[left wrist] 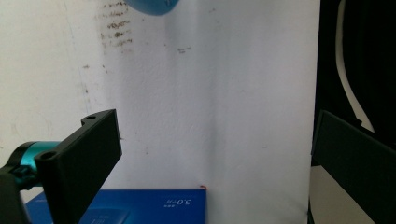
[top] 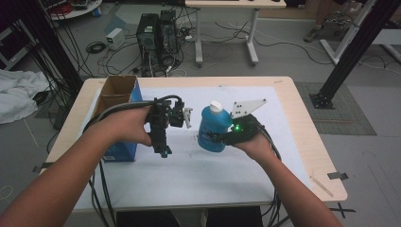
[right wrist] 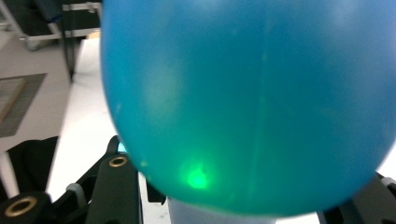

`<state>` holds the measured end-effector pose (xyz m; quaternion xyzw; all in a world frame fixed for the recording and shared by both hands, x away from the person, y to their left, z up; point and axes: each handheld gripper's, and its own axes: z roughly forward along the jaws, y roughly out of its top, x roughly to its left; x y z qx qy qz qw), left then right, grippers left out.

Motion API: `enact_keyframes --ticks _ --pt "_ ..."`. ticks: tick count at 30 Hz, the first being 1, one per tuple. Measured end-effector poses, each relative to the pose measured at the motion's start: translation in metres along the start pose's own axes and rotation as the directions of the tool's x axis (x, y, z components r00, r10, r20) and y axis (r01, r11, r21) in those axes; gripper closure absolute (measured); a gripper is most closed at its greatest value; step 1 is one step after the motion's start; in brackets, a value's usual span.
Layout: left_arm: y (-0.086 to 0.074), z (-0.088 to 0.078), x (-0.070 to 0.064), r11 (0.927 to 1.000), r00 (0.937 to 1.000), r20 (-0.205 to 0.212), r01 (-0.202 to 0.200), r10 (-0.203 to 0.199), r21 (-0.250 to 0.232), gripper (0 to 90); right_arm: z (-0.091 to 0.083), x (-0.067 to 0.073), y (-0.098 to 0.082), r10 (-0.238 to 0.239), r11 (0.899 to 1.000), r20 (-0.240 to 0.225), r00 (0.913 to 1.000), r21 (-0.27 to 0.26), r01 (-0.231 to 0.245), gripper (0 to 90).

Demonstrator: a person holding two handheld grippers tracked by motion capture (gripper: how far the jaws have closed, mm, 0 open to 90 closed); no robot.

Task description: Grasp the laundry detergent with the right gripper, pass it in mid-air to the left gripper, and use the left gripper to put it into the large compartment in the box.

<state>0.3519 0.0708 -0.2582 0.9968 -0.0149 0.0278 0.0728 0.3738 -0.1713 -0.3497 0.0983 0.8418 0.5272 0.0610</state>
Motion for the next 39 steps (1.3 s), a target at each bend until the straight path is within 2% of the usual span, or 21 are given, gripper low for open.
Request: enact_keyframes --ticks 6,11,18,19,32,39 --pt "0.005 -0.004 -0.001 0.9999 0.9999 0.0 -0.013 0.013 0.0 1.7 0.001 0.006 0.002 -0.041 0.999 -0.067 0.9969 0.008 0.042 45.7" --pt "0.011 -0.009 -0.003 0.9998 0.9997 0.012 -0.021 0.021 0.002 1.7 0.007 0.011 0.002 -0.079 0.997 -0.119 0.9898 0.018 0.082 45.8" --pt "0.017 -0.014 -0.003 0.9996 0.9993 0.025 -0.027 0.027 0.001 1.7 0.013 0.016 0.003 -0.104 0.994 -0.156 0.9823 0.027 0.109 45.8" --pt "0.02 -0.016 -0.004 0.9995 0.999 0.036 -0.028 0.027 0.011 1.7 0.02 0.021 0.004 -0.123 0.99 -0.188 0.9744 0.039 0.133 45.8" --pt "0.044 -0.022 -0.01 0.9985 0.9982 0.045 -0.042 0.04 0.035 1.7 0.037 0.031 0.012 -0.155 0.986 -0.235 0.9595 0.029 0.166 46.1" --pt "0.052 -0.02 -0.011 0.9978 0.9983 0.046 -0.039 0.036 0.054 1.7 0.045 0.036 0.017 -0.162 0.984 -0.259 0.952 0.023 0.174 46.3"
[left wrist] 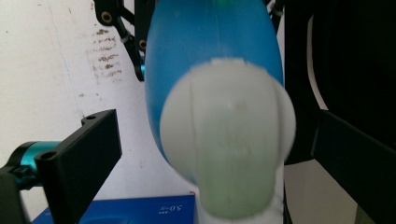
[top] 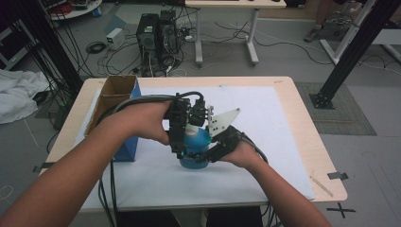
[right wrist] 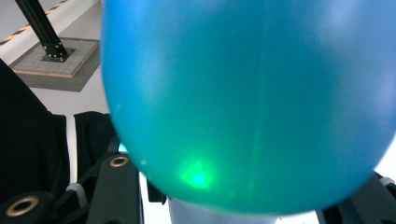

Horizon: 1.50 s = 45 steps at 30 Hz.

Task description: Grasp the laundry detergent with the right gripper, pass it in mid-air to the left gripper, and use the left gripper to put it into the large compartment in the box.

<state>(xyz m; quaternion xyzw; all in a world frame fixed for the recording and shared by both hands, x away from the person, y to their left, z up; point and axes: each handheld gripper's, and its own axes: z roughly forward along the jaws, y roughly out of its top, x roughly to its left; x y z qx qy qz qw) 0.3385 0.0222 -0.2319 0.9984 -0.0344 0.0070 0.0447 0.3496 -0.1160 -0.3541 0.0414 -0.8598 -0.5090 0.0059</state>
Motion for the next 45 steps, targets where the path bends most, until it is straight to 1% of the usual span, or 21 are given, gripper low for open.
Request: enact_keyframes --ticks 3,4,5,8,13,14,16,18,21,22,24,26,27,28,30,31,34,36,41,45 --pt "0.002 0.001 0.0 1.0 1.0 -0.004 0.002 -0.002 0.0 1.7 0.001 0.0 0.001 -0.005 1.0 -0.001 1.0 -0.001 0.005 46.4" --pt "0.003 0.001 0.0 1.0 0.9999 -0.014 -0.008 0.008 0.0 1.7 0.002 0.001 0.002 -0.004 1.0 -0.003 1.0 0.001 0.004 46.4" --pt "0.003 0.002 -0.001 1.0 0.9999 -0.012 -0.003 0.003 -0.003 1.7 0.003 0.001 0.002 -0.008 1.0 -0.004 1.0 -0.003 0.008 46.4" --pt "0.005 0.004 -0.001 0.9999 0.9999 -0.013 -0.011 0.011 0.004 1.7 0.004 0.001 0.003 -0.004 1.0 -0.006 1.0 -0.006 0.004 46.5" --pt "0.007 0.008 -0.001 0.9998 1.0 -0.006 -0.007 0.007 0.018 1.7 0.004 0.001 0.004 0.003 1.0 -0.007 1.0 -0.007 -0.003 46.6" --pt "0.007 0.009 -0.001 0.9997 1.0 -0.004 -0.003 0.003 0.024 1.7 0.005 0.001 0.004 -0.003 1.0 -0.008 1.0 -0.011 0.003 46.6" --pt "0.008 0.01 -0.001 0.9997 0.9999 -0.013 -0.01 0.011 0.022 2.1 0.005 0.002 0.005 -0.002 1.0 -0.009 1.0 -0.012 0.002 46.6" --pt "0.008 0.01 -0.001 0.9997 0.9999 -0.013 -0.01 0.011 0.022 3.1 0.005 0.002 0.005 -0.003 1.0 -0.009 1.0 -0.011 0.003 46.6" --pt "0.009 0.012 -0.001 0.9995 0.9999 -0.012 -0.004 0.005 0.031 3.1 0.006 0.002 0.006 -0.003 1.0 -0.01 1.0 -0.011 0.002 46.6" --pt "0.008 0.012 -0.001 0.9995 1.0 -0.007 0.003 -0.002 0.032 3.1 0.006 0.002 0.006 -0.005 1.0 -0.01 0.9999 -0.009 0.005 46.6" --pt "0.008 0.013 -0.001 0.9994 0.9999 -0.016 -0.002 0.002 0.036 3.1 0.007 0.002 0.006 -0.004 1.0 -0.01 0.9999 -0.009 0.004 46.6" --pt "0.007 0.014 -0.001 0.9992 0.9998 -0.014 0.011 -0.011 0.038 3.2 0.007 0.002 0.006 -0.003 1.0 -0.012 0.9999 -0.011 0.002 46.6" --pt "0.007 0.013 -0.001 0.9991 0.9999 -0.014 0.01 -0.009 0.041 4.5 0.007 0.002 0.006 -0.003 1.0 -0.012 0.9999 -0.011 0.003 46.6" --pt "0.008 0.013 0.0 0.9991 0.9998 -0.016 0.014 -0.013 0.04 8.6 0.008 0.002 0.007 -0.003 1.0 -0.012 0.9999 -0.01 0.003 46.6" --pt "0.007 0.014 0.0 0.9991 0.9996 -0.019 0.023 -0.023 0.037 8.6 0.008 0.002 0.007 -0.002 1.0 -0.011 0.9999 -0.011 0.002 46.6" --pt "0.008 0.014 0.0 0.9989 0.9996 -0.021 0.019 -0.018 0.042 8.7 0.008 0.002 0.007 -0.003 1.0 -0.011 0.9999 -0.011 0.003 46.6" --pt "0.008 0.015 0.0 0.9984 0.9995 -0.018 0.026 -0.025 0.049 11.5 0.009 0.001 0.007 -0.009 1.0 -0.01 0.9999 -0.008 0.009 46.6" --pt "0.008 0.015 0.0 0.9982 0.9994 -0.019 0.029 -0.028 0.052 12.3 0.009 0.002 0.007 -0.004 1.0 -0.012 0.9999 -0.009 0.004 46.6" --pt "0.01 0.016 -0.001 0.9981 0.9996 -0.023 0.021 -0.02 0.057 15.8 0.009 0.001 0.007 -0.007 1.0 -0.01 0.9999 -0.009 0.007 46.6" --pt "0.011 0.016 -0.002 0.9981 0.9995 -0.021 0.023 -0.022 0.058 16.6 0.009 0.001 0.007 -0.002 1.0 -0.013 0.9999 -0.01 0.001 46.6"
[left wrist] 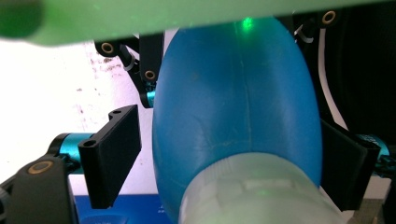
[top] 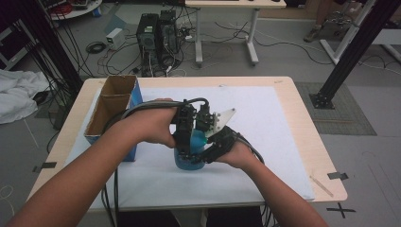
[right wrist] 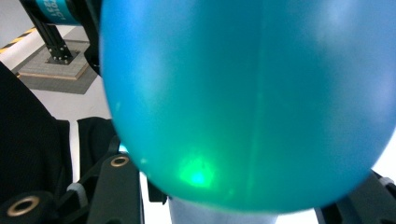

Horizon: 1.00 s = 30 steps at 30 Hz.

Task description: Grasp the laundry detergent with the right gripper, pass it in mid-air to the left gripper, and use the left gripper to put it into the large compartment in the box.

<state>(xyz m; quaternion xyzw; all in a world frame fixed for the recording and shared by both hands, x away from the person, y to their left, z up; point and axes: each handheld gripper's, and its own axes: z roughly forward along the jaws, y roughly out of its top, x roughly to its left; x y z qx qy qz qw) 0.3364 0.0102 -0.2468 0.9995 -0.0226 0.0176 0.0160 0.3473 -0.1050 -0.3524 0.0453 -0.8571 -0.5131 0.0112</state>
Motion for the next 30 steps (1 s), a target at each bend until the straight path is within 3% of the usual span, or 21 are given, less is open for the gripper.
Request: enact_keyframes --ticks 30 --pt "0.0006 0.0017 -0.0029 1.0 0.9998 -0.018 -0.006 0.006 -0.002 29.9 0.0021 -0.001 -0.0001 0.012 1.0 -0.005 0.9999 0.004 -0.012 46.7"
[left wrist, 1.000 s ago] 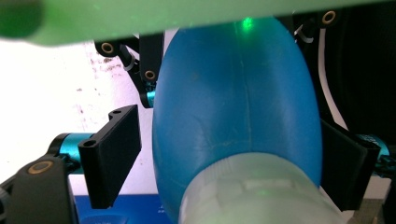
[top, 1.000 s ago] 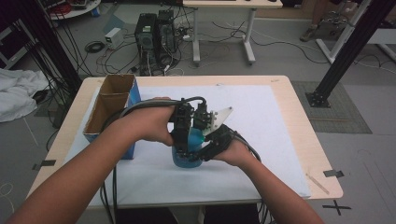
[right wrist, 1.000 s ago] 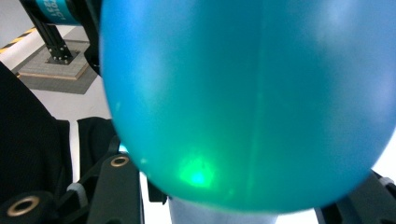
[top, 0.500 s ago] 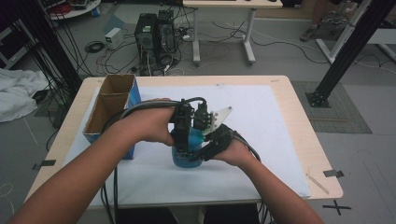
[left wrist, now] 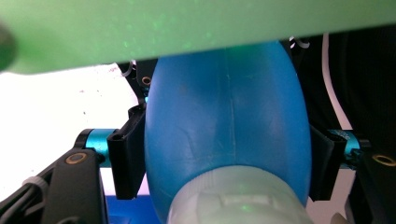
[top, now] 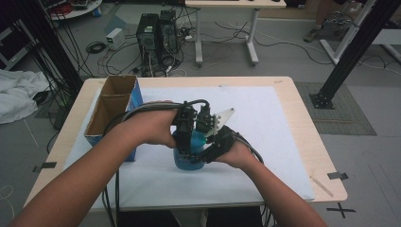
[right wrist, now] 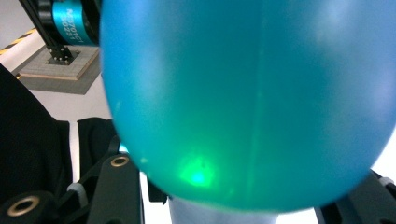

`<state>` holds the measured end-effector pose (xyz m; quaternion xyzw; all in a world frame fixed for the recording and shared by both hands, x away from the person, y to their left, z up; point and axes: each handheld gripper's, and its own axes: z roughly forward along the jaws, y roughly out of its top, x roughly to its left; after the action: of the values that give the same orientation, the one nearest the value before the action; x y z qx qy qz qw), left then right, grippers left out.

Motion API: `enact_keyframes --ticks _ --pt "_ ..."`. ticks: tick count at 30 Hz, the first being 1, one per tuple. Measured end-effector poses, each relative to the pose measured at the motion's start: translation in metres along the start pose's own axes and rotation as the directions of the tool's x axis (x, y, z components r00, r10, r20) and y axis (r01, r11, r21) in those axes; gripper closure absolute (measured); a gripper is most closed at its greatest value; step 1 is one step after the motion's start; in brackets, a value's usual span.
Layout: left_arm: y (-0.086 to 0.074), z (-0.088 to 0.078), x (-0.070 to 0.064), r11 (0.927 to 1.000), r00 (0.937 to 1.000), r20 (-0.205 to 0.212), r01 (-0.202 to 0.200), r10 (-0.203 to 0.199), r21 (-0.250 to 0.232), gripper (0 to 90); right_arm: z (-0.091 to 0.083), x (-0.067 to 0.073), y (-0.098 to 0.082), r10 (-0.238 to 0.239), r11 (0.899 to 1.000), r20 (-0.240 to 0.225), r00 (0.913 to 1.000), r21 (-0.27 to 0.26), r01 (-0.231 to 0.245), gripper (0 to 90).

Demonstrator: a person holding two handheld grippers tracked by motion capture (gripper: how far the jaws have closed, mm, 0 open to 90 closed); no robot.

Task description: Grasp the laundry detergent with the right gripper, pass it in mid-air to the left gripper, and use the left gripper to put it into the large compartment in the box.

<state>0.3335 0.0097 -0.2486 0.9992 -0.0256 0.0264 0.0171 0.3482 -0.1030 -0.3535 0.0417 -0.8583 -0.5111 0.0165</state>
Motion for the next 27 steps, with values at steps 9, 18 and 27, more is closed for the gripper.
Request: enact_keyframes --ticks 9,18,27 --pt "-0.0005 -0.0003 -0.0008 0.9999 0.9999 0.007 -0.008 0.008 0.006 37.4 0.0017 -0.0001 0.0 -0.003 1.0 -0.007 1.0 -0.002 0.003 46.7" --pt "0.0005 -0.0025 0.0002 0.9996 1.0 0.008 -0.005 0.005 0.029 38.1 0.0023 -0.0013 0.0002 0.005 1.0 -0.018 0.9998 -0.015 -0.006 46.4" --pt "0.0018 -0.0069 -0.0001 0.9996 0.9999 0.005 0.013 -0.013 0.023 38.3 -0.0014 -0.0005 0.0004 0.002 0.999 -0.014 0.9999 -0.032 -0.002 41.6"
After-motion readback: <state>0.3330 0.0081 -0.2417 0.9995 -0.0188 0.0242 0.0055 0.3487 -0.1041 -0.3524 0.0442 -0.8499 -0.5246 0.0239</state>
